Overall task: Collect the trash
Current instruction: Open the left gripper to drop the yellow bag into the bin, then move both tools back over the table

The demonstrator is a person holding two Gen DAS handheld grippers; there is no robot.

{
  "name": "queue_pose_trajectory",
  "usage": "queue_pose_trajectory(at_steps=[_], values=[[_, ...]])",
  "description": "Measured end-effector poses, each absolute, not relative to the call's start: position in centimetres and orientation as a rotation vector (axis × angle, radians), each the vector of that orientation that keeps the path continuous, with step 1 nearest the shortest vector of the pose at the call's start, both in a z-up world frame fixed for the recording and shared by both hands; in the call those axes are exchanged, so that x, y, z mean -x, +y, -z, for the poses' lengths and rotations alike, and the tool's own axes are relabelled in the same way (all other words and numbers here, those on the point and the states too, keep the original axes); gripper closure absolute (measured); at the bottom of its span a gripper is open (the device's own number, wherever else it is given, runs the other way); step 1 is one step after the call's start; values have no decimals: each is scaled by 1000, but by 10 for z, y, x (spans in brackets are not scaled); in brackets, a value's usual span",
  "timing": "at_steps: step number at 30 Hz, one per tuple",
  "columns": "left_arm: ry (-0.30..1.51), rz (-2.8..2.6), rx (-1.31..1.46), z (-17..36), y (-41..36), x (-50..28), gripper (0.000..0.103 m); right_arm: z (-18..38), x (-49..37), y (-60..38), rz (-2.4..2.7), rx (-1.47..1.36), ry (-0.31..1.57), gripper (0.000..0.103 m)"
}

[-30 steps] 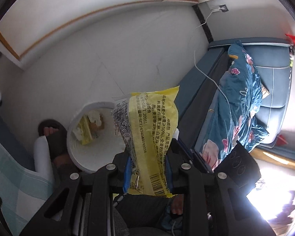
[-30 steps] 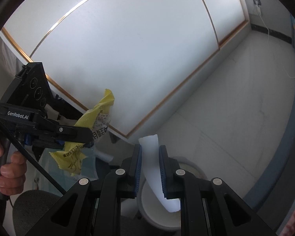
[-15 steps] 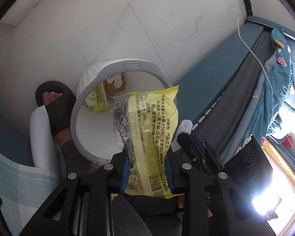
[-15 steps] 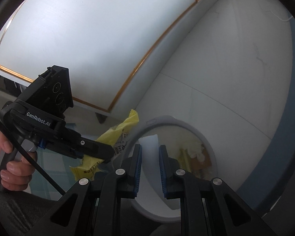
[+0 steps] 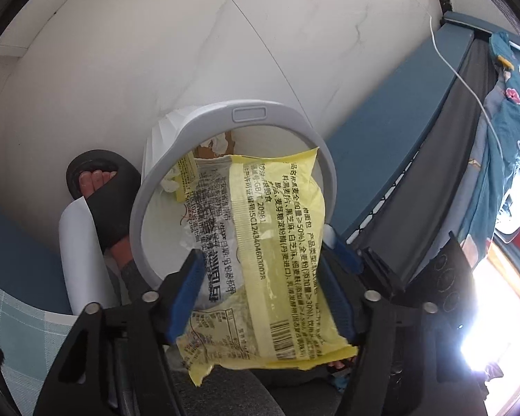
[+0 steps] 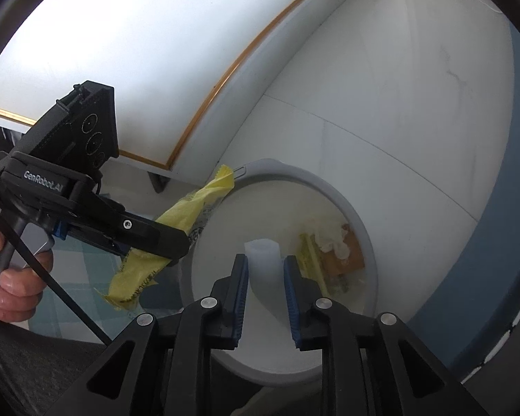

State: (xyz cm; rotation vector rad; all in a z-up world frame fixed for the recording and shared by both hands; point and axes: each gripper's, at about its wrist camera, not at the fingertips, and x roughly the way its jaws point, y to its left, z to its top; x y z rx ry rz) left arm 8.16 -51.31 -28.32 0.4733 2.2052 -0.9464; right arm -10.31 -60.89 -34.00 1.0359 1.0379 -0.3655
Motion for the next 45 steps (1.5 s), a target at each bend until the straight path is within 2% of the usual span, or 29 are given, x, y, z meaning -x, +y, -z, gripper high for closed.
queue_pose_trajectory(at_steps=[6, 13, 18, 27, 32, 37, 42, 45], values=[[2272, 928, -387, 285, -512, -86, 15, 342, 96, -599, 363, -1012, 1055, 79], [2215, 921, -493, 275, -514, -85, 13, 328, 99, -595, 375, -983, 1038, 75], [2012, 992, -682, 239, -524, -80, 13, 314, 100, -595, 385, -965, 1014, 70], [1703, 1021, -713, 162, -513, -82, 13, 282, 107, -597, 391, -920, 957, 61], [1345, 936, -798, 106, -493, -73, 13, 245, 108, -594, 375, -868, 896, 61], [1191, 905, -605, 49, -457, -84, 13, 201, 109, -593, 363, -796, 816, 61], [960, 825, -478, -4, -418, -76, 13, 146, 106, -586, 345, -712, 727, 61], [857, 773, -384, -36, -387, -77, 13, 107, 100, -571, 331, -656, 647, 58]])
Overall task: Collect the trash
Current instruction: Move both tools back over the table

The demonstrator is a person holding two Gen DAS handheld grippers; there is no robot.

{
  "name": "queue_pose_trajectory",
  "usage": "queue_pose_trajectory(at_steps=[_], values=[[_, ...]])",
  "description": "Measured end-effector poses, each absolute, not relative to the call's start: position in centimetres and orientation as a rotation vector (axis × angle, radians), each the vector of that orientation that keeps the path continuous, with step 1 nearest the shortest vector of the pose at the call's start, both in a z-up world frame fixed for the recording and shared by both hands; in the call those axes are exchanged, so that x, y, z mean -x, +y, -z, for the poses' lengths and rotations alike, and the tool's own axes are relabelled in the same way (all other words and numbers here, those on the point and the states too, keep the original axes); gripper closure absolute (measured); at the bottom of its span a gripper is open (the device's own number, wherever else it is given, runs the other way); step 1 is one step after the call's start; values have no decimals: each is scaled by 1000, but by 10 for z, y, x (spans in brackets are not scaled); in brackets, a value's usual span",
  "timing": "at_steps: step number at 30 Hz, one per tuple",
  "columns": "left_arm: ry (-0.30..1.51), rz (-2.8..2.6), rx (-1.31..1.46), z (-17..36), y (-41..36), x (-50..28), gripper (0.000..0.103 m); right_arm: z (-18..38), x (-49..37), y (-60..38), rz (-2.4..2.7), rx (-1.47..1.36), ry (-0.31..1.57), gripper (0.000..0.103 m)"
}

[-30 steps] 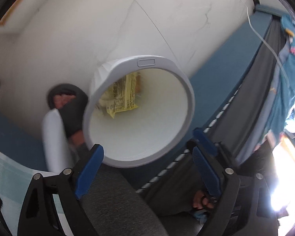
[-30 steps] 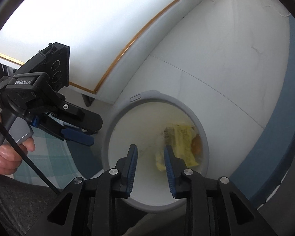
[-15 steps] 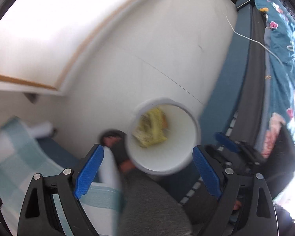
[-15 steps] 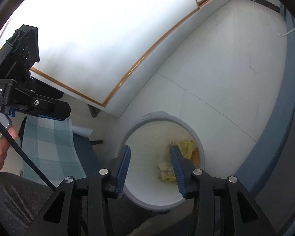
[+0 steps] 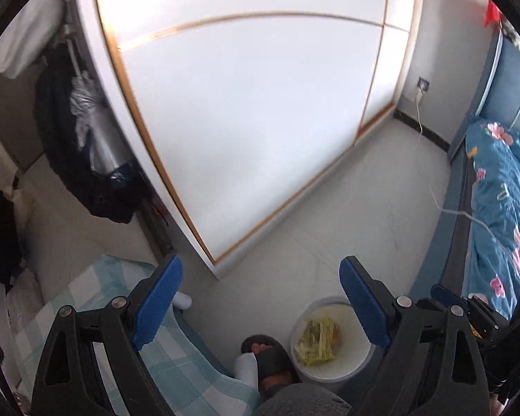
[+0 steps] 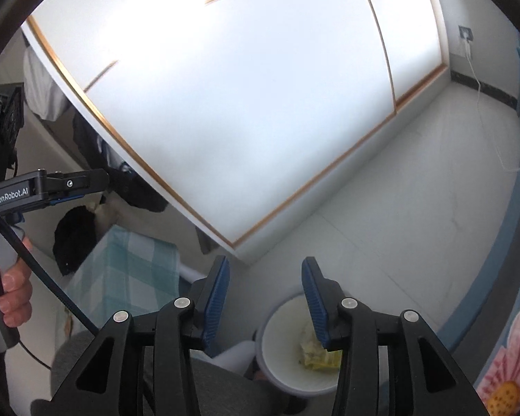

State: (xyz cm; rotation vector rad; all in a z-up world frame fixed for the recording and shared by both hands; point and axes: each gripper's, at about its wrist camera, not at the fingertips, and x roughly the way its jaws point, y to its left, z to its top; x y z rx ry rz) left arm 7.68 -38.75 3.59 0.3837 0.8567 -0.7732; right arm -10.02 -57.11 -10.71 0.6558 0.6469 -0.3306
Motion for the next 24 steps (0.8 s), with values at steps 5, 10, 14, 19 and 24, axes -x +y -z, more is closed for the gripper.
queue_pose_trajectory(at_steps=[5, 10, 14, 19, 24], values=[[706, 659, -266, -69, -328, -76, 13, 43, 91, -535, 279, -545, 522, 51], [575, 495, -139, -88, -255, -87, 13, -5, 74, -482, 186, -444, 433, 40], [537, 407, -70, -98, -207, -98, 11, -30, 59, -436, 121, -369, 381, 36], [473, 298, -5, -95, -156, -98, 3, -48, 35, -381, 44, -296, 342, 28], [479, 190, 35, -80, -110, -110, 3, -51, 13, -340, -11, -254, 327, 22]])
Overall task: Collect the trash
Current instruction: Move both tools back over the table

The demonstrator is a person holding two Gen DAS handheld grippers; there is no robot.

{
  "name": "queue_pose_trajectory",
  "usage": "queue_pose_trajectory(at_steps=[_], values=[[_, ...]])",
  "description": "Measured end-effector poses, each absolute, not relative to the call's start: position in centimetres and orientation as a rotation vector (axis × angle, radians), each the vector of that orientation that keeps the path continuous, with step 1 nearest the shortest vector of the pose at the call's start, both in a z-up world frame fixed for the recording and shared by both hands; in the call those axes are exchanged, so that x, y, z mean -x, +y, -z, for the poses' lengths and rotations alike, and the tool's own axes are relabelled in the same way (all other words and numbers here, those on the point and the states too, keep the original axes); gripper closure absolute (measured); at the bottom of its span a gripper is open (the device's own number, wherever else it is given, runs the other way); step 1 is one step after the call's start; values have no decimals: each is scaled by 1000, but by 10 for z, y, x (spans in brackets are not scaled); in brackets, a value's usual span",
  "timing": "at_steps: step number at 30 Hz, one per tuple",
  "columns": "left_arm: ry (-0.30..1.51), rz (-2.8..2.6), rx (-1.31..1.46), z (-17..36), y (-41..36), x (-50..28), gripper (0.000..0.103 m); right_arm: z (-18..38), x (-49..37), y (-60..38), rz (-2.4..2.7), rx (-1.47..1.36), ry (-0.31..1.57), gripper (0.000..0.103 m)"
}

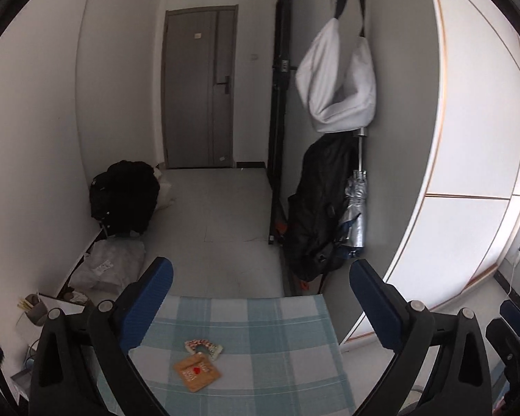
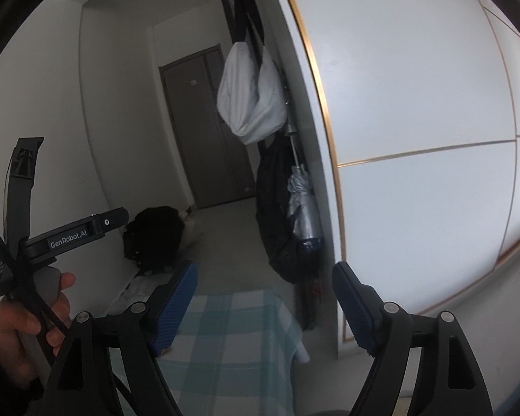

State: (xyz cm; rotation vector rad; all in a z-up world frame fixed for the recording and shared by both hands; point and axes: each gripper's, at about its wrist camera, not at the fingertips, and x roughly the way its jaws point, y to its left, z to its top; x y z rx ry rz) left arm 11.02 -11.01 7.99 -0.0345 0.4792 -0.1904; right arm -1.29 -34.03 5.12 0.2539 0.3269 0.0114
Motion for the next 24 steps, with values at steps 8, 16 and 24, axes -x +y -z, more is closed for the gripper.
queue_pose_trajectory(at_steps=[8, 16, 24], values=[[488, 55, 130, -61, -52, -114, 3, -36, -17, -287, -123, -217, 353, 22], [529, -14, 184, -28, -9, -113, 3, -8, -36, -238, -219, -141, 419, 16], [610, -64, 217, 20, 41, -126, 3, 24, -64, -199, -289, -59, 511, 15]])
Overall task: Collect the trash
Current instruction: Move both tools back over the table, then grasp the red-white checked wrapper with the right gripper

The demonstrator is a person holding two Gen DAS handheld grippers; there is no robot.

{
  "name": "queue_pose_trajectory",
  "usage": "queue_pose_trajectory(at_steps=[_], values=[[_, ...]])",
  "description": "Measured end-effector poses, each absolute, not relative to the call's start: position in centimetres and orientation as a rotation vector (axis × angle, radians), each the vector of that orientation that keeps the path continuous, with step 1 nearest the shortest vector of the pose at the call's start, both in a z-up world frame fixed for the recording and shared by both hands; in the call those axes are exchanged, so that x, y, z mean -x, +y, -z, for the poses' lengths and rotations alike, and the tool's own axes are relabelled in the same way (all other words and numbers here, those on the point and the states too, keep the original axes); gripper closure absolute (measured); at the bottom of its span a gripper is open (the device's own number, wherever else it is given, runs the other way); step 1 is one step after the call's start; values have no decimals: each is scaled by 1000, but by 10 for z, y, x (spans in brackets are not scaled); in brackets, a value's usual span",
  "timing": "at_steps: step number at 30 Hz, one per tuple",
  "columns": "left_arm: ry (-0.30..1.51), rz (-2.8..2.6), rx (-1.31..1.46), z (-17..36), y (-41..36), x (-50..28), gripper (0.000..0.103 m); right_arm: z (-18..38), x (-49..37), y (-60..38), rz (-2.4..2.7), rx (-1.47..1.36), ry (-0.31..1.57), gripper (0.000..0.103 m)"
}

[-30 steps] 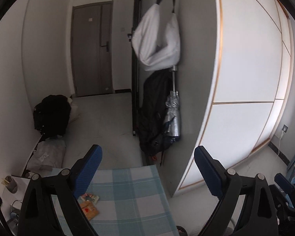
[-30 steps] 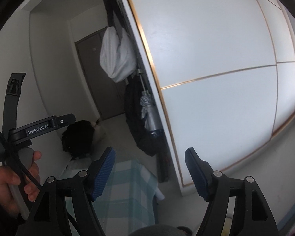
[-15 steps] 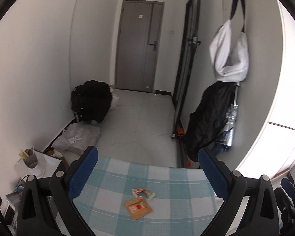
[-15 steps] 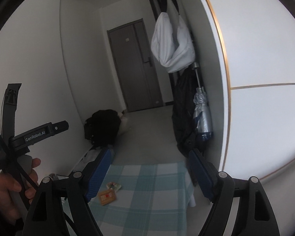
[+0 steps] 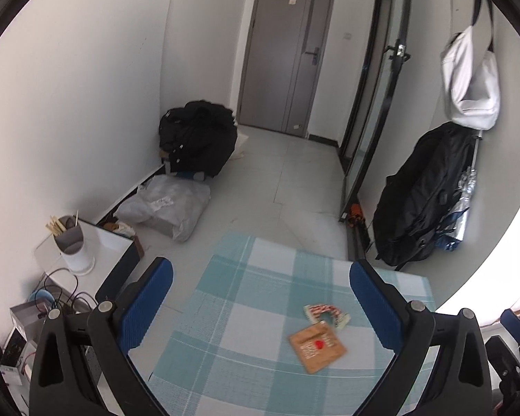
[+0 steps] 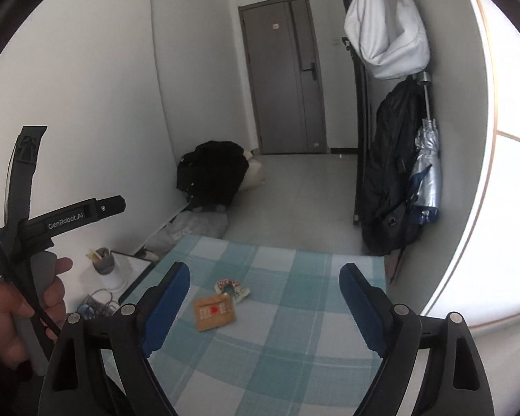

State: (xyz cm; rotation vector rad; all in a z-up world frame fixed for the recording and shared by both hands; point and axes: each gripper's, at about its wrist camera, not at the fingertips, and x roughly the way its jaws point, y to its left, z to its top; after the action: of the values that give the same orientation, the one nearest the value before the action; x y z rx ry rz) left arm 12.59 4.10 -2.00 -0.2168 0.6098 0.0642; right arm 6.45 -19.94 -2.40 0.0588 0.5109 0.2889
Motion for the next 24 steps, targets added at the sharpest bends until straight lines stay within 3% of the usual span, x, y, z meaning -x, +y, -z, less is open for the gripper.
queue_pose_trajectory(at_steps=[9, 24], values=[[810, -81, 307, 70, 77, -139, 3, 67, -115, -166, -331, -12, 684, 15], [899, -64, 339, 75, 95, -160, 3, 122, -213, -101, -420, 47, 899, 15]])
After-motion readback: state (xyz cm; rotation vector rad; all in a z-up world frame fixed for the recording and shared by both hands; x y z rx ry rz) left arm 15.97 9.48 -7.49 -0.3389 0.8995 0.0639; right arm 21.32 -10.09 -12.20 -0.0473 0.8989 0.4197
